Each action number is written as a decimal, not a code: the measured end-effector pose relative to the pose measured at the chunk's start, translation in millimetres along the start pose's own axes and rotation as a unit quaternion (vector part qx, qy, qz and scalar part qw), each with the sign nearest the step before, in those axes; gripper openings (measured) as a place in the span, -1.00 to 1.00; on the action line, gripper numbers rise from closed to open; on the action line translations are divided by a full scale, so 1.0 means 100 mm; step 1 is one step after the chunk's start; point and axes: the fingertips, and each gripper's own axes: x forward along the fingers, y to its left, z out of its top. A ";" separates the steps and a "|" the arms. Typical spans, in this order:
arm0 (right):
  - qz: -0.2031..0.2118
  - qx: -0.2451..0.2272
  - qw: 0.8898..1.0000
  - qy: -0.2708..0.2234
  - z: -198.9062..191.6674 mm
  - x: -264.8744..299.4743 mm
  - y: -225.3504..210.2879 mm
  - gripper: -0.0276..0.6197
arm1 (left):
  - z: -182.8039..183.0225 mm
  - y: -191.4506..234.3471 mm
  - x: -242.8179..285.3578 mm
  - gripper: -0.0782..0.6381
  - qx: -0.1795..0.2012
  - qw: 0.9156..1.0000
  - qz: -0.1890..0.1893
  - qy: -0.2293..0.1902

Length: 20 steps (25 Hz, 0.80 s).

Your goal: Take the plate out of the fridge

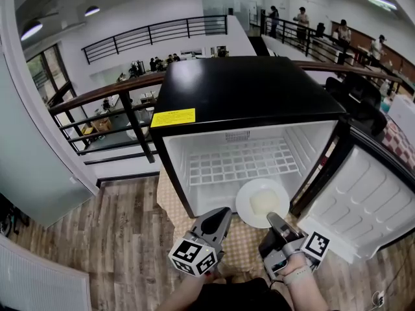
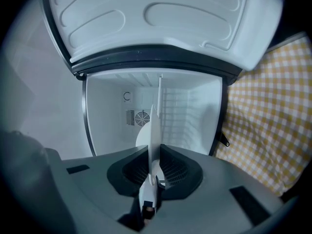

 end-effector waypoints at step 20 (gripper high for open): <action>0.003 0.009 1.000 0.012 -0.15 -0.06 -0.20 -0.73 | -0.12 0.11 -0.10 -0.76 -0.001 1.000 0.019 0.007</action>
